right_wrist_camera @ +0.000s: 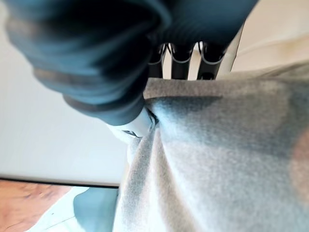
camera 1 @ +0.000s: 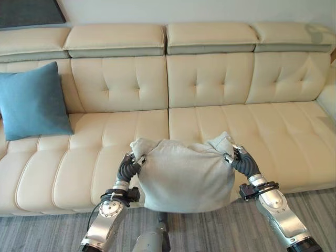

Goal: Pick up all the scattered cushions and arrange them neatly on the sofa.

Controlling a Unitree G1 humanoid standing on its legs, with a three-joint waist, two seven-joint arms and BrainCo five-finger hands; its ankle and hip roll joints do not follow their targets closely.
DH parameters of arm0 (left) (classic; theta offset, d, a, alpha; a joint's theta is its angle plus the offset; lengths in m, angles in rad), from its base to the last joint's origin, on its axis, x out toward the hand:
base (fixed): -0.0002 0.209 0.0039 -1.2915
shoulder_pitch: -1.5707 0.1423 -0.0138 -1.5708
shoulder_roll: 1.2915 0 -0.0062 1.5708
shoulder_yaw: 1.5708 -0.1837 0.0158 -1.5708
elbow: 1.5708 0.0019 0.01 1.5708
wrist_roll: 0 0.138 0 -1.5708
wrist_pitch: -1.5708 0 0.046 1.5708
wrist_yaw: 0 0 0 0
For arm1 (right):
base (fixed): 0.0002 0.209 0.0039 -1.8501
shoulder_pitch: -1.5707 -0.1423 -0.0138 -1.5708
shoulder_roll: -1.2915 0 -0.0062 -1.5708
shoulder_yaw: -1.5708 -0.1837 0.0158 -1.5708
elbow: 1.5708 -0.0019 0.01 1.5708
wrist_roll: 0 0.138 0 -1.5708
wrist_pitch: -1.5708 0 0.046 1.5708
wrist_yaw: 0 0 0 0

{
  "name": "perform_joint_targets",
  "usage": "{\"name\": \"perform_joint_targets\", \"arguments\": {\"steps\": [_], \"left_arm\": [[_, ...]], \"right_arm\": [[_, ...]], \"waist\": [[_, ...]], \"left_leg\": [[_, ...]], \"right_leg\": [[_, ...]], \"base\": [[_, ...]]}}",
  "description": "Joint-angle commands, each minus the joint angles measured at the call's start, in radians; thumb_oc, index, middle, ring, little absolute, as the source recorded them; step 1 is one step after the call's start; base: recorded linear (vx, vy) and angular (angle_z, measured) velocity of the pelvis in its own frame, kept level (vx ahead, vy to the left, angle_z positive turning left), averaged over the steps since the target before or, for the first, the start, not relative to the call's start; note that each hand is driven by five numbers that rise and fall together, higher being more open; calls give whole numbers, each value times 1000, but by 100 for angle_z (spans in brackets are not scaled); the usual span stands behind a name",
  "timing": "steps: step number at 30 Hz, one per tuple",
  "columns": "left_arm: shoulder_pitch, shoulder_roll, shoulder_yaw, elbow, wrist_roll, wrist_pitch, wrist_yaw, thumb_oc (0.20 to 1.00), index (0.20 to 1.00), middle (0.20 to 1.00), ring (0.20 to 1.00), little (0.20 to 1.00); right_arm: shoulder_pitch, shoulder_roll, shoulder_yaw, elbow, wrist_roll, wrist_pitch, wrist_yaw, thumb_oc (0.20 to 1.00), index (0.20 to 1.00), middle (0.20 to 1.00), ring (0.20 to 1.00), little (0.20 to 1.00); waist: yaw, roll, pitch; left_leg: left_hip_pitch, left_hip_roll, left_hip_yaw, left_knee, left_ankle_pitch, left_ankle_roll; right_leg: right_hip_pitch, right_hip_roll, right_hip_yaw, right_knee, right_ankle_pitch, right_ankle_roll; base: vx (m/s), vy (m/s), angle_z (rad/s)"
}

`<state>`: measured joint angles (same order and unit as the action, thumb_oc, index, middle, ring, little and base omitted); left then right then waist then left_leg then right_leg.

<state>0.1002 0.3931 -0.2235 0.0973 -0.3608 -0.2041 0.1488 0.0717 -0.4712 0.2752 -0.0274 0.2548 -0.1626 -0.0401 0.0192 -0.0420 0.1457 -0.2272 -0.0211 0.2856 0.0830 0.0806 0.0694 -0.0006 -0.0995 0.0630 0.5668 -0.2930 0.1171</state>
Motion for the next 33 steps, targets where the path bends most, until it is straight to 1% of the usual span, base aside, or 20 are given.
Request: {"name": "perform_joint_targets", "arguments": {"steps": [1, 3, 4, 5, 7, 9, 11, 13, 14, 17, 21, 22, 24, 25, 26, 28, 30, 31, 32, 33], "left_arm": [[-92, 57, 9, -100, 67, -94, -16, 200, 200, 200, 200, 200], [-95, 61, 19, -101, 61, -98, -12, 200, 200, 200, 200, 200], [-96, 64, 25, -101, 60, -98, -15, 200, 200, 200, 200, 200], [-92, 60, 33, -95, 62, -96, -20, 200, 200, 200, 200, 200], [-93, 55, 34, -86, 70, -95, -21, 200, 200, 200, 200, 200], [-86, 42, 30, -81, 76, -95, -43, 200, 200, 200, 200, 200], [-80, 38, 30, -85, 78, -92, -48, 200, 200, 200, 200, 200], [-71, 32, 32, -83, 80, -94, -53, 200, 200, 200, 200, 200], [-65, 28, 35, -82, 81, -93, -57, 200, 200, 200, 200, 200], [-70, 31, 36, -74, 93, -91, -44, 200, 200, 200, 200, 200], [-127, 28, 37, -44, 104, -91, 15, 200, 200, 200, 200, 200], [-182, 31, 31, -21, 122, -92, 55, 200, 200, 200, 200, 200], [-211, 30, 23, -1, 124, -93, 72, 200, 200, 200, 200, 200], [-310, 27, -7, 52, 124, -92, 120, 200, 200, 200, 200, 200], [-353, 22, -19, 78, 115, -94, 133, 200, 200, 200, 200, 200], [-562, 29, -85, 221, 128, -96, 210, 200, 200, 200, 200, 200], [-700, 24, -121, 340, 97, -106, 248, 219, 219, 219, 219, 219], [-789, 27, -148, 431, 81, -111, 272, 545, 545, 545, 545, 545], [-835, 30, -157, 482, 77, -111, 281, 1000, 1000, 1000, 1000, 1000], [-880, 35, -173, 530, 76, -112, 291, 1000, 1000, 1000, 1000, 1000]], "right_arm": [[-160, 32, 26, -132, -7, -109, 25, 200, 200, 200, 200, 200], [-183, 32, 28, -139, -9, -109, 26, 200, 200, 200, 200, 200], [-194, 31, 28, -142, -5, -111, 28, 200, 200, 200, 200, 200], [-209, 33, 29, -143, -10, -110, 27, 200, 200, 200, 200, 200], [-212, 35, 28, -137, -15, -109, 25, 200, 200, 200, 200, 200], [-207, 42, 20, -127, -19, -103, 22, 200, 200, 200, 200, 200], [-199, 39, 16, -130, -15, -102, 25, 200, 200, 200, 200, 200], [-189, 37, 14, -124, -10, -105, 24, 200, 200, 200, 200, 200], [-186, 33, 17, -122, -7, -102, 31, 200, 200, 200, 200, 200], [-201, 26, 28, -125, -14, -102, 33, 200, 200, 200, 200, 200], [-299, 19, 63, -100, -56, -96, -8, 200, 200, 200, 200, 200], [-359, 24, 83, -65, -79, -95, -38, 200, 200, 200, 200, 200], [-391, 26, 93, -42, -92, -93, -55, 200, 200, 200, 200, 200], [-483, 38, 120, 26, -131, -83, -112, 200, 200, 200, 200, 200], [-522, 49, 128, 64, -138, -81, -131, 200, 200, 200, 200, 200], [-680, 82, 160, 244, -169, -64, -219, 200, 200, 200, 200, 200], [-791, 80, 180, 369, -174, -56, -265, 200, 200, 200, 200, 200], [-868, 73, 188, 474, -160, -46, -298, 200, 200, 200, 200, 200], [-906, 74, 193, 521, -153, -46, -305, 200, 200, 200, 200, 200], [-946, 69, 205, 567, -154, -43, -320, 514, 514, 514, 514, 514]], "waist": [[26, -37, -49], [19, -14, -50], [13, -3, -47], [-3, 10, -34], [-16, 12, -27], [-30, 6, -22], [-31, 4, -25], [-28, 1, -42], [-21, 3, -67], [-17, 5, -78], [-8, 6, -80], [-6, 5, -75], [-5, 5, -71], [-2, 5, -41], [0, 5, -28], [7, 7, 33], [8, 9, 58], [8, 13, 66], [8, 14, 71], [8, 16, 77]], "left_leg": [[-46, 23, -79, 34, -20, -71], [12, 25, -81, -4, -35, -63], [38, 30, -82, -22, -41, -64], [97, 33, -94, -51, -51, -65], [126, 29, -103, -67, -54, -67], [175, 16, -126, -89, -59, -74], [189, 10, -128, -99, -59, -75], [208, 4, -133, -122, -58, -80], [226, 2, -143, -157, -51, -88], [235, 4, -155, -167, -52, -95], [235, 8, -176, -170, -51, -110], [229, 11, -182, -170, -52, -115], [225, 12, -184, -170, -52, -117], [206, 15, -188, -170, -43, -123], [190, 17, -190, -170, -38, -126], [97, 28, -203, -170, -6, -139], [36, 30, -207, -170, 17, -148], [2, 31, -209, -170, 31, -155], [-12, 31, -209, -170, 36, -156], [-26, 33, -207, -170, 41, -159]], "right_leg": [[74, -10, -27, -220, 268, 42], [-9, 17, -53, -245, 233, 21], [-39, 22, -83, -268, 199, 11], [-96, 22, -132, -311, 195, 11], [-118, 32, -129, -341, 206, 11], [-104, 42, -109, -414, 241, 16], [-89, 41, -109, -435, 248, 14], [-53, 36, -117, -498, 266, 8], [-10, 42, -130, -547, 273, 4], [21, 44, -149, -575, 275, 0], [47, 49, -180, -609, 271, -10], [46, 53, -188, -614, 268, -13], [44, 53, -191, -614, 267, -15], [19, 58, -199, -607, 267, -18], [3, 59, -203, -604, 268, -20], [-99, 63, -213, -580, 279, -20], [-163, 64, -216, -564, 290, -16], [-198, 64, -215, -556, 297, -11], [-215, 64, -213, -550, 298, -10], [-229, 64, -210, -547, 301, -9]], "base": [[256, 109, -59], [239, 118, -32], [253, 76, -3], [181, 33, -1], [139, -10, 8], [180, -84, 30], [109, -56, 45], [142, -102, 44], [131, -105, 26], [108, -96, 22], [62, -76, 14], [43, -55, 20], [-22, -48, 27], [-123, -67, 22], [-258, -92, 17], [-301, -83, 24], [-212, -39, 22], [-113, -17, 16], [-80, -10, 10], [-41, 7, 3]]}}
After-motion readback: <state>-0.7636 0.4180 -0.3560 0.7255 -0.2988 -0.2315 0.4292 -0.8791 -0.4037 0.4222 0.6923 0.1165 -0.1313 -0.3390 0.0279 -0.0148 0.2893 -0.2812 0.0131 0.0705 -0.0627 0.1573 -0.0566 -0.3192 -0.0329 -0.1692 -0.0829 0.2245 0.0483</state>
